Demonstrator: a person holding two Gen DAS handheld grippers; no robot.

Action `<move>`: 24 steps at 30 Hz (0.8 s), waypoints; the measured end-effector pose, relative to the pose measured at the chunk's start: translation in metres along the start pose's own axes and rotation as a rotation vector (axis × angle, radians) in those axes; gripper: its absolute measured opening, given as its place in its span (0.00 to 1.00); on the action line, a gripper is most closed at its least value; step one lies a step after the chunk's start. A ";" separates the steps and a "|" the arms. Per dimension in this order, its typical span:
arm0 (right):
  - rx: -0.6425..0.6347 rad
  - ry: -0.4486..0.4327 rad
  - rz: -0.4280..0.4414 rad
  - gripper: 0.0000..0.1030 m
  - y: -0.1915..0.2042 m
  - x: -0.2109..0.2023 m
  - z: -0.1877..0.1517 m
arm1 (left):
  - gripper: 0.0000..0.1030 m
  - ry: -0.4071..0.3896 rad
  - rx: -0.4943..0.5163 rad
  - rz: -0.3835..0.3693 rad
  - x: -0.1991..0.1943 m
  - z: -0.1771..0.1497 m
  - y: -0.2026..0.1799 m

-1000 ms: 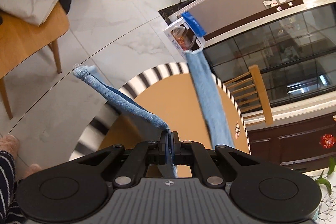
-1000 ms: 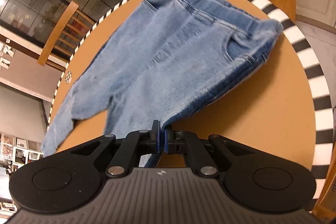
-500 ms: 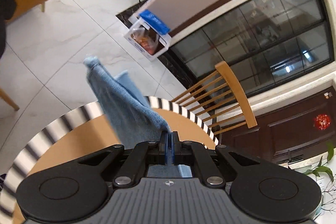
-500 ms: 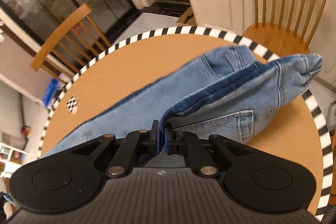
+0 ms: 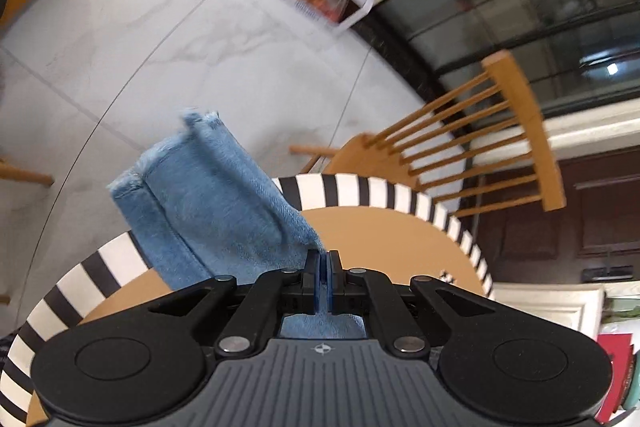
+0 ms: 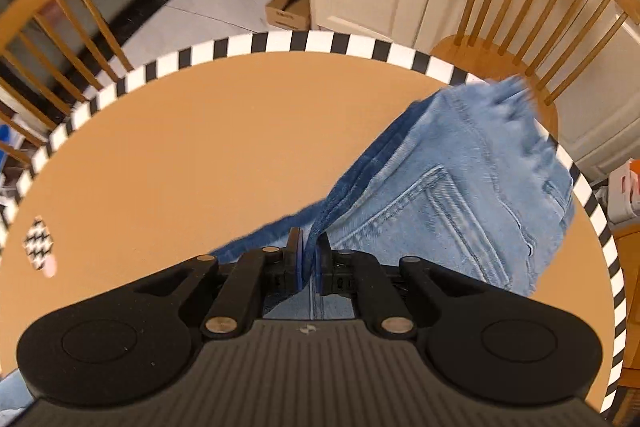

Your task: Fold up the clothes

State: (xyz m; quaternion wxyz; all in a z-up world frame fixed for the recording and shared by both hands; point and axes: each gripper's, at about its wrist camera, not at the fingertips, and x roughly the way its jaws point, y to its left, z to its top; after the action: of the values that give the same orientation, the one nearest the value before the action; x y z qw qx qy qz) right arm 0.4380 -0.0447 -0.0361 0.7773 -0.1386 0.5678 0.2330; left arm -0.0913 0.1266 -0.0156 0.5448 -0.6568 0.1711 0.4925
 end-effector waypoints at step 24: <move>-0.232 -0.313 0.057 0.58 0.008 -0.042 -0.106 | 0.16 0.259 0.451 0.037 0.073 0.042 -0.042</move>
State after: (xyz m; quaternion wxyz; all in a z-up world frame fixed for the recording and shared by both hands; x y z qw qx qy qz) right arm 0.3371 -0.0972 -0.0296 0.8280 -0.1735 0.4129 0.3375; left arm -0.0448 0.2010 -0.0503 0.6417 -0.5732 0.3570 0.3635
